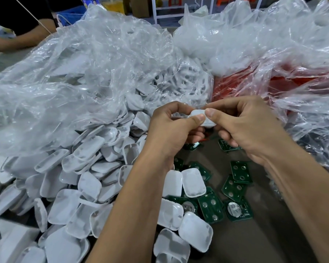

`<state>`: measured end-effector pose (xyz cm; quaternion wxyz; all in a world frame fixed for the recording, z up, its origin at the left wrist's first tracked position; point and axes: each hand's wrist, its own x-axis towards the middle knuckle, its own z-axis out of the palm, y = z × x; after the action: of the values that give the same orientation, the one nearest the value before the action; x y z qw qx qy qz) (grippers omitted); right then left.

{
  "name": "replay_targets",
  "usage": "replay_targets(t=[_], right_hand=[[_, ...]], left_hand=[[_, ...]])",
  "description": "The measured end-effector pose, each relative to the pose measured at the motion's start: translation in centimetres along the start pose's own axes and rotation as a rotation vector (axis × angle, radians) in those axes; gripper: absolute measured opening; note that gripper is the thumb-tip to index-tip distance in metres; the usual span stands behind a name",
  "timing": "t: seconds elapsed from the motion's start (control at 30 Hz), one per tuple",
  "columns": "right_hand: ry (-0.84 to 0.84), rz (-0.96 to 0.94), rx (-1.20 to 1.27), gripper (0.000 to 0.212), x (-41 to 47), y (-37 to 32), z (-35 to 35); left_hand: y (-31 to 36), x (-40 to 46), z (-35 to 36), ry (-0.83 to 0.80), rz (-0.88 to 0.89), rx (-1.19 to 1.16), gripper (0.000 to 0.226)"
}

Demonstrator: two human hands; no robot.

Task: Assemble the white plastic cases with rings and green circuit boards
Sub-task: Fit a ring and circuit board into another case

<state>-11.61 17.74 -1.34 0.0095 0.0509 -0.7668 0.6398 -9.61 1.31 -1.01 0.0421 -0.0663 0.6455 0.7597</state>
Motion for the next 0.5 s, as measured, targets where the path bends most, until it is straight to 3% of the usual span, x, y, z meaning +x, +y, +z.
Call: replay_targets(t=[0.5], right_hand=[[-0.064, -0.028, 0.007, 0.004, -0.25, -0.47, -0.21]], left_hand=[[0.52, -0.18, -0.37, -0.024, -0.063, -0.013, 0.019]])
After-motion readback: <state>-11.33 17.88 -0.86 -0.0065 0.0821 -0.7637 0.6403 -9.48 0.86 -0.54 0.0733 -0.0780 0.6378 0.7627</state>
